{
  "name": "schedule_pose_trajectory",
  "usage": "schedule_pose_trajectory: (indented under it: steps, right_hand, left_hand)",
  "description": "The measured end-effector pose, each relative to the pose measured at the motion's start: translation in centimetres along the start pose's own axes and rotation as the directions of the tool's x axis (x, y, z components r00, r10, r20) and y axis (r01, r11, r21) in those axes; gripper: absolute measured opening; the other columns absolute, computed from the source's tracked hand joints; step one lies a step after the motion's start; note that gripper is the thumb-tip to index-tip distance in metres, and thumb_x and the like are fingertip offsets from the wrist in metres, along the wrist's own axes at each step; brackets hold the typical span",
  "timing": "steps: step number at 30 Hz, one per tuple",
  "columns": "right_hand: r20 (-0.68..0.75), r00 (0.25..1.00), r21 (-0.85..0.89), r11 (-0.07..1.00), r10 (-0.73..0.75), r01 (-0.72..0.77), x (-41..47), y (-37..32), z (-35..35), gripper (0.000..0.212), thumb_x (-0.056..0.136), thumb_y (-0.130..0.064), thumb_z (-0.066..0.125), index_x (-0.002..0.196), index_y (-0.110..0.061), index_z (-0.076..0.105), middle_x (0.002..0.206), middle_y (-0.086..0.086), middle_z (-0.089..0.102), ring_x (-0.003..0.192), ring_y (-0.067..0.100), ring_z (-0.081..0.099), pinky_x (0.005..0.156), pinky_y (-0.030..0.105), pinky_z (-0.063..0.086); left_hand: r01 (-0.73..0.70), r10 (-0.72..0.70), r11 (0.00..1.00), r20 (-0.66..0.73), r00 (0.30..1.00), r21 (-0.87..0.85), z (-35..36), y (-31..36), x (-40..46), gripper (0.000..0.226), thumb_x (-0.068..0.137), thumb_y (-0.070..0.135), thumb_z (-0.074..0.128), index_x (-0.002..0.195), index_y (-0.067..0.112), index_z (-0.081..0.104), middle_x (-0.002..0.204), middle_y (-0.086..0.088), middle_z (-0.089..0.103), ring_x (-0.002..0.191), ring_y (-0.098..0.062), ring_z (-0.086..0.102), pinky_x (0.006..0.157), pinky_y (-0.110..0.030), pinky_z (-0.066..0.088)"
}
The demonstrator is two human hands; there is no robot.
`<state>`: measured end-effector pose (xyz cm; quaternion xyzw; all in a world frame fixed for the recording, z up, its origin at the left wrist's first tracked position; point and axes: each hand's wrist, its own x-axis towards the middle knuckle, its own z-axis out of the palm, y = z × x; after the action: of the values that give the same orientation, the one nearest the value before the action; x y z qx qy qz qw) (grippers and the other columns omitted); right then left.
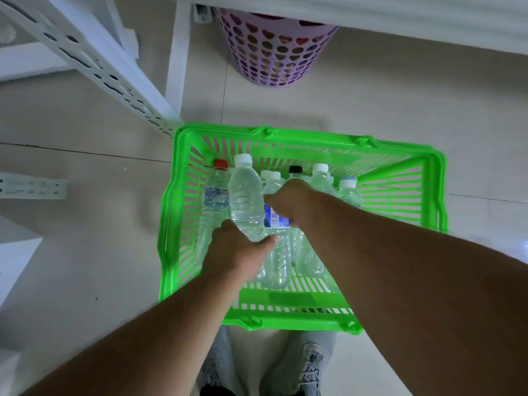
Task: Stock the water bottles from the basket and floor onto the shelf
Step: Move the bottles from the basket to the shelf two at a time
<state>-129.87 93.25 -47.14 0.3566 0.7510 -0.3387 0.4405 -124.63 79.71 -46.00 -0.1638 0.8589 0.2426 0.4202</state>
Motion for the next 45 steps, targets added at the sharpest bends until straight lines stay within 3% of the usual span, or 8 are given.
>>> schedule_pose_trajectory:
  steps: [3, 7, 9, 12, 16, 21, 29, 45]
  right_hand:
    - [0.028, 0.998, -0.163, 0.984, -0.062, 0.066, 0.6, 0.0, 1.0, 0.055, 0.098, -0.051, 0.049, 0.12, -0.003, 0.063, 0.099, 0.014, 0.064, 0.106, 0.031, 0.063, 0.089, 0.035, 0.048]
    - [-0.027, 0.997, -0.196, 0.978, -0.071, 0.064, 1.2, 0.3, 1.7, 0.063, 0.093, -0.06, 0.052, 0.122, -0.005, 0.063, 0.126, 0.016, 0.064, 0.113, 0.029, 0.062, 0.084, 0.03, 0.046]
    - [-0.02, 0.997, -0.183, 0.981, -0.076, 0.071, 1.3, 0.5, 1.7, 0.07, 0.092, -0.062, 0.053, 0.126, -0.001, 0.06, 0.112, 0.016, 0.067, 0.105, 0.027, 0.066, 0.076, 0.028, 0.047]
    - [-0.077, 0.997, -0.021, 0.999, -0.03, 0.029, 1.2, 1.8, 1.9, 0.061, 0.078, -0.062, 0.07, 0.102, -0.005, 0.064, 0.072, 0.003, 0.061, 0.061, 0.016, 0.06, 0.052, 0.022, 0.043]
    - [-0.228, 0.971, 0.029, 0.997, -0.065, 0.073, -0.5, 3.4, 2.5, 0.055, 0.076, -0.058, 0.074, 0.078, -0.011, 0.047, 0.064, -0.001, 0.052, 0.051, 0.01, 0.05, 0.035, 0.017, 0.03]
    - [-0.351, 0.927, 0.101, 0.978, -0.134, 0.18, -7.0, 3.0, -0.4, 0.052, 0.075, -0.063, 0.069, 0.1, -0.018, 0.063, 0.08, -0.003, 0.063, 0.072, 0.021, 0.061, 0.049, 0.022, 0.034]
    - [-0.491, 0.831, 0.237, 0.877, -0.262, 0.417, -25.9, -0.7, -10.9, 0.036, 0.07, -0.058, 0.074, 0.091, -0.029, 0.072, 0.075, -0.011, 0.072, 0.068, 0.011, 0.068, 0.06, 0.029, 0.054]
    - [-0.7, 0.479, 0.066, 0.62, -0.53, 0.782, -70.5, -2.5, -24.5, 0.038, 0.064, -0.06, 0.076, 0.099, -0.045, 0.068, 0.089, -0.022, 0.073, 0.08, -0.001, 0.068, 0.073, 0.028, 0.055]
  left_hand:
    - [0.039, -0.037, 0.987, 0.021, 0.999, -0.157, -0.9, -1.2, 0.4, 0.05, 0.066, 0.056, 0.079, 0.101, 0.024, 0.061, 0.091, 0.009, 0.068, 0.07, -0.003, 0.062, 0.054, -0.02, 0.047]
    - [0.09, -0.066, 0.975, 0.123, 0.99, -0.204, -2.4, -3.4, 0.9, 0.051, 0.068, 0.054, 0.079, 0.108, 0.025, 0.064, 0.1, 0.008, 0.07, 0.081, -0.008, 0.064, 0.059, -0.022, 0.043]
    - [0.124, -0.075, 0.958, 0.191, 0.979, -0.258, -3.0, -4.2, 1.3, 0.041, 0.07, 0.048, 0.081, 0.102, 0.026, 0.068, 0.096, 0.008, 0.073, 0.082, -0.011, 0.067, 0.064, -0.024, 0.047]
    - [0.158, -0.079, 0.938, 0.254, 0.964, -0.309, -3.5, -4.7, 1.4, 0.039, 0.069, 0.041, 0.083, 0.102, 0.025, 0.07, 0.095, 0.006, 0.076, 0.088, -0.018, 0.07, 0.082, -0.035, 0.055]
    - [0.14, -0.059, 0.921, 0.227, 0.972, -0.362, -3.9, -4.7, 0.1, 0.04, 0.067, 0.04, 0.086, 0.099, 0.024, 0.068, 0.093, 0.007, 0.075, 0.091, -0.019, 0.071, 0.083, -0.037, 0.056]
    - [0.042, 0.026, 0.933, 0.185, 0.982, -0.358, -7.5, -2.7, -4.5, 0.075, 0.052, 0.055, 0.086, 0.118, 0.026, 0.063, 0.116, 0.006, 0.069, 0.108, -0.019, 0.065, 0.097, -0.043, 0.051]
    - [-0.22, 0.255, 0.903, 0.048, 0.966, -0.369, -19.3, 2.3, -18.3, 0.033, 0.067, 0.032, 0.089, 0.093, 0.027, 0.068, 0.09, 0.018, 0.075, 0.084, 0.003, 0.07, 0.076, -0.024, 0.05]
    - [-0.614, 0.624, 0.672, -0.129, 0.77, -0.414, -39.5, 9.6, -55.0, 0.04, 0.069, 0.025, 0.088, 0.101, 0.039, 0.069, 0.097, 0.014, 0.076, 0.089, 0.001, 0.07, 0.068, -0.012, 0.05]
